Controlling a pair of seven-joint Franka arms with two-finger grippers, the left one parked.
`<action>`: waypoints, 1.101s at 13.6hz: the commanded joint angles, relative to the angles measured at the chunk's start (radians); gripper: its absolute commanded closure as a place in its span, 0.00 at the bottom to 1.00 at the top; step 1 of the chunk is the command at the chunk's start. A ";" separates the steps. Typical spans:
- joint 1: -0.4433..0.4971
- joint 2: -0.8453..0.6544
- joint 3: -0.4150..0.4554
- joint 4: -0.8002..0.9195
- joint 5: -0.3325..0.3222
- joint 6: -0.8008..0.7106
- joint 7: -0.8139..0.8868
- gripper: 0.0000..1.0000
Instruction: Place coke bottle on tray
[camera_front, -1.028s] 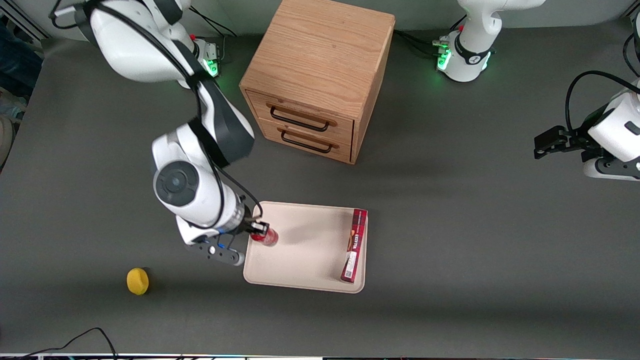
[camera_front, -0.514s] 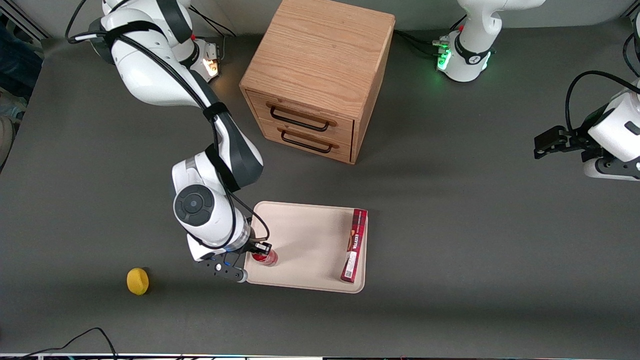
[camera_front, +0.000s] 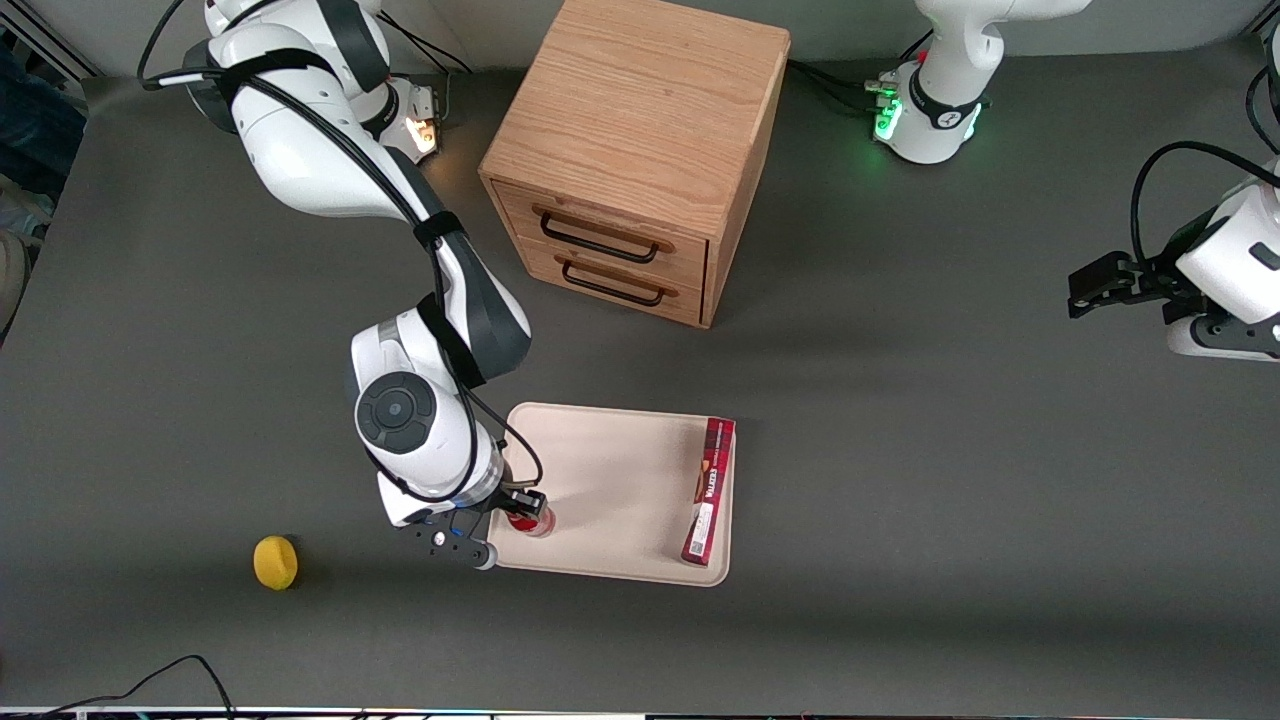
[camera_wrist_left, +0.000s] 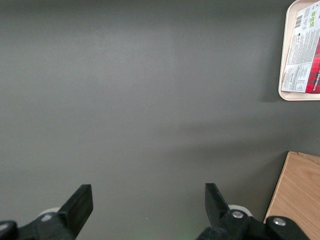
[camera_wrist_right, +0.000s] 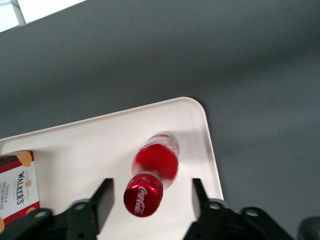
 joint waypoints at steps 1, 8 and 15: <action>0.010 -0.009 -0.014 0.025 -0.016 -0.019 0.021 0.00; -0.004 -0.361 -0.003 -0.304 -0.012 -0.159 -0.100 0.00; -0.188 -1.078 -0.003 -0.964 0.004 -0.228 -0.578 0.00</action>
